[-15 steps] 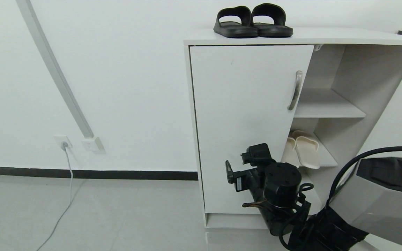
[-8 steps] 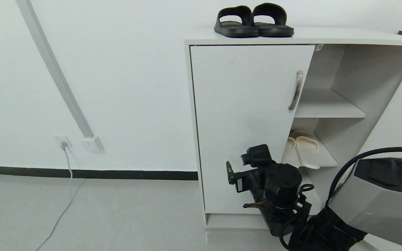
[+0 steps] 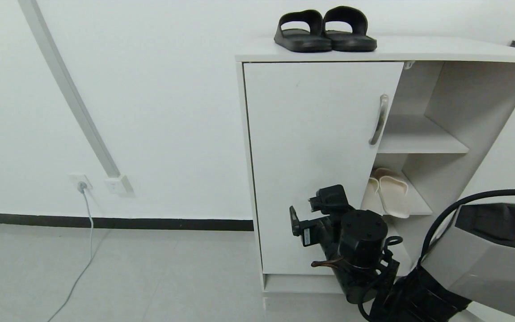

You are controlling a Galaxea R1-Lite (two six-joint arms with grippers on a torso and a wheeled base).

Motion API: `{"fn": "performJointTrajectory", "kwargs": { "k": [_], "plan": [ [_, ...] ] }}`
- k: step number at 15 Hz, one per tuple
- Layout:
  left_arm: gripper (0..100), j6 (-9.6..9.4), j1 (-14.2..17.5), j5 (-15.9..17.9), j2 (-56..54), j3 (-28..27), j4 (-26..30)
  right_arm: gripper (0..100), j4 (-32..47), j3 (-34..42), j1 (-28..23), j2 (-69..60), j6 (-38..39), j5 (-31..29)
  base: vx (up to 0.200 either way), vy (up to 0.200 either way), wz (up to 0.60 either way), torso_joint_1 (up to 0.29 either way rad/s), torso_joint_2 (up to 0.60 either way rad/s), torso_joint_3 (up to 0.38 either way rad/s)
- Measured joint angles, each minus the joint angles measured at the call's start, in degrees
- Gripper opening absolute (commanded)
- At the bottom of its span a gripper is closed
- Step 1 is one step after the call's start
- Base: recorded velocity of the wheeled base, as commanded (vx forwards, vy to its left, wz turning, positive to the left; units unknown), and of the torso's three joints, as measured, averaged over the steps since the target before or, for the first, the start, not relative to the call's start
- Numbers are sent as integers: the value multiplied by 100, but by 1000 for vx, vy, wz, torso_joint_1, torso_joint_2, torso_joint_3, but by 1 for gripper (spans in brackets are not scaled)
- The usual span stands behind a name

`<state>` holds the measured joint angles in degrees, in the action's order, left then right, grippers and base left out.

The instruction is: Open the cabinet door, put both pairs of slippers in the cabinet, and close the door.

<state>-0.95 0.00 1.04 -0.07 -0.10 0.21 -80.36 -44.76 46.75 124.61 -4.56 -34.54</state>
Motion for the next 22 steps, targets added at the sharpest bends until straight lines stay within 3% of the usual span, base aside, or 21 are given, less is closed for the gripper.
{"fn": "performJointTrajectory", "kwargs": {
  "k": [9,22],
  "plan": [
    [0,0,0,0,0,2,-2,100,20,11,2,28,2,-6,0,0,0,86,-478,-351],
    [0,-2,0,2,0,0,-2,100,20,20,-1,46,7,-15,0,0,0,183,-494,-313]
  ]
}}
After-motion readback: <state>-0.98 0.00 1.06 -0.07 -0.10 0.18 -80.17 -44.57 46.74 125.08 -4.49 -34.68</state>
